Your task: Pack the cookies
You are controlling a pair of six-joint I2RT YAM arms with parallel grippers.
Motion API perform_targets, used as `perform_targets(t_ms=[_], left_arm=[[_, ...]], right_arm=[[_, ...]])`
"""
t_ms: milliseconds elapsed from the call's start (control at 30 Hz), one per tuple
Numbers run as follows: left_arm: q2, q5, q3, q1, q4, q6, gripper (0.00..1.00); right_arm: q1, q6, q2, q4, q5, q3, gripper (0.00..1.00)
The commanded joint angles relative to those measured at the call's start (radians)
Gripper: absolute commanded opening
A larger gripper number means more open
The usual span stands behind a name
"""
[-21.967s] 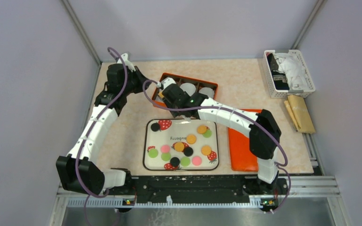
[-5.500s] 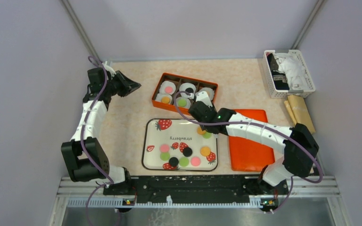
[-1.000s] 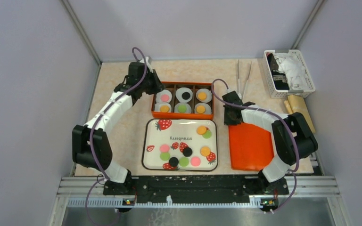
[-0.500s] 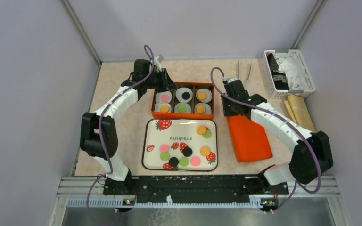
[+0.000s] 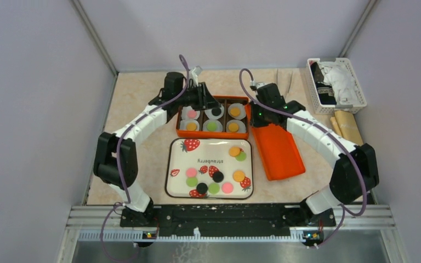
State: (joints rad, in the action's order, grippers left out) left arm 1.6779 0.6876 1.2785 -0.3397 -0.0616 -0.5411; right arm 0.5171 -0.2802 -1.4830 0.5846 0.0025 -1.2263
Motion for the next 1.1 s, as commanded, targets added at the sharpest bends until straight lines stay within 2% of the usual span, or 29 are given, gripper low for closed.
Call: perform_targets(t_ms=[0,167,467,867,1067], left_arm=[[-0.017,-0.003,-0.021,-0.077,0.126,-0.039,0.43],[0.053,0.004,-0.024,-0.133,0.204,-0.066,0.47],[0.157,-0.007,-0.016,-0.153,0.245,-0.076,0.47],[0.102,-0.007,-0.059,-0.162,0.318,-0.119,0.45],[0.130,0.002,-0.055,-0.169,0.338,-0.142,0.44]], right_arm=[[0.013,0.010,-0.033,-0.092,-0.082,-0.070,0.00],[0.014,0.005,-0.044,-0.121,-0.115,-0.073,0.00],[0.017,0.007,-0.024,-0.122,-0.146,-0.071,0.00],[0.040,-0.009,-0.046,-0.158,-0.178,-0.061,0.00],[0.057,-0.014,-0.059,-0.155,-0.190,-0.072,0.00]])
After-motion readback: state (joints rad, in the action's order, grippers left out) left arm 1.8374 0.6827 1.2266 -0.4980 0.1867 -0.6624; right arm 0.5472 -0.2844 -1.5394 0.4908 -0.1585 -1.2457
